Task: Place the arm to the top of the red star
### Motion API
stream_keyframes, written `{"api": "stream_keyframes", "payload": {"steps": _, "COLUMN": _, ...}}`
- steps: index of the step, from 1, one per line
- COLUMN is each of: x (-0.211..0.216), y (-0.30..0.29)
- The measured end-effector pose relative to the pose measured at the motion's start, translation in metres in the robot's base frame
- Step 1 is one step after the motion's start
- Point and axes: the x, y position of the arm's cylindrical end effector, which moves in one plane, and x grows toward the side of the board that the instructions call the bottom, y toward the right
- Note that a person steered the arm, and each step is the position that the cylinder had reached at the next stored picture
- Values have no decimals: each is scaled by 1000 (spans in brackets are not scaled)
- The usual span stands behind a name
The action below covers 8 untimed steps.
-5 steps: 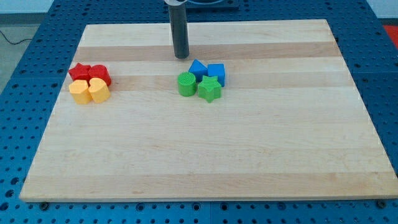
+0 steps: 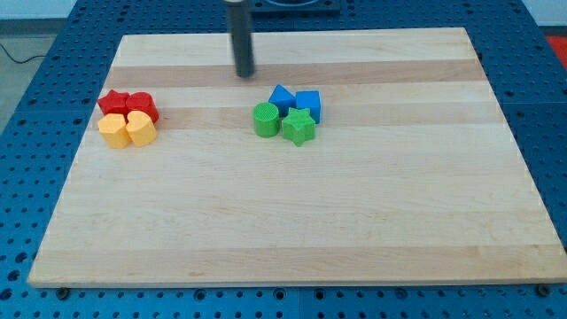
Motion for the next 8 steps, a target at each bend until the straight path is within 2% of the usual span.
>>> {"api": "stream_keyframes", "payload": {"steps": 1, "x": 1, "y": -101}}
{"api": "stream_keyframes", "payload": {"steps": 2, "x": 1, "y": -163}}
{"api": "stream_keyframes", "payload": {"steps": 5, "x": -3, "y": -163}}
{"api": "stream_keyframes", "payload": {"steps": 8, "x": -24, "y": -190}}
